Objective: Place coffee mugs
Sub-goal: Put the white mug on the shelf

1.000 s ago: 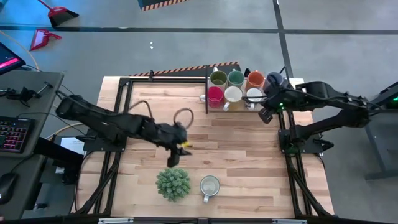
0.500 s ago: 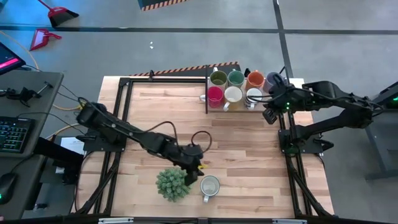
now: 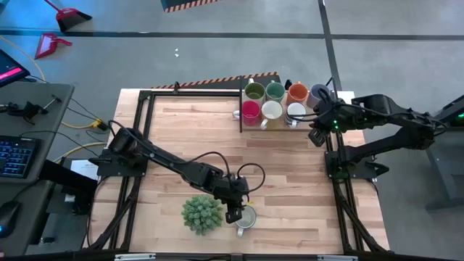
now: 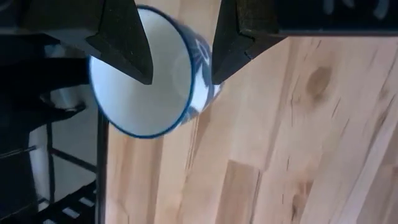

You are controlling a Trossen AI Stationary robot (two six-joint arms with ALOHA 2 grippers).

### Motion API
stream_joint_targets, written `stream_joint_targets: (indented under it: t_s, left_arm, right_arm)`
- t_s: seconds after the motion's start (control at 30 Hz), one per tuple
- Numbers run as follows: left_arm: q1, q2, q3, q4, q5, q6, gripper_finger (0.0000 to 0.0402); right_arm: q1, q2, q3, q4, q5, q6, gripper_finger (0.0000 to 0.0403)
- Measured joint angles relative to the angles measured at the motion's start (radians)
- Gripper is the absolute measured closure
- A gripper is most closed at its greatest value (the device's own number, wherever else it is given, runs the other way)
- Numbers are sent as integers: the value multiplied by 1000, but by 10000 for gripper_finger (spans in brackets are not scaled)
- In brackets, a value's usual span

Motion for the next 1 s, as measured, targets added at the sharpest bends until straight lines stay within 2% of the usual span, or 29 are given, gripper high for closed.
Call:
stream_joint_targets:
  t_s: [0.43,0.8,1.0]
  left_arm:
    - [-4,34,-2,-35,-1,-19,250]
    - [-10,79,-1,23,10,-26,250]
    - [6,79,-1,63,11,38,280]
  right_arm:
    - [0,-16,0,-12,9,-29,318]
    - [0,-24,0,-15,9,-29,318]
    - [0,-25,0,-18,9,-29,318]
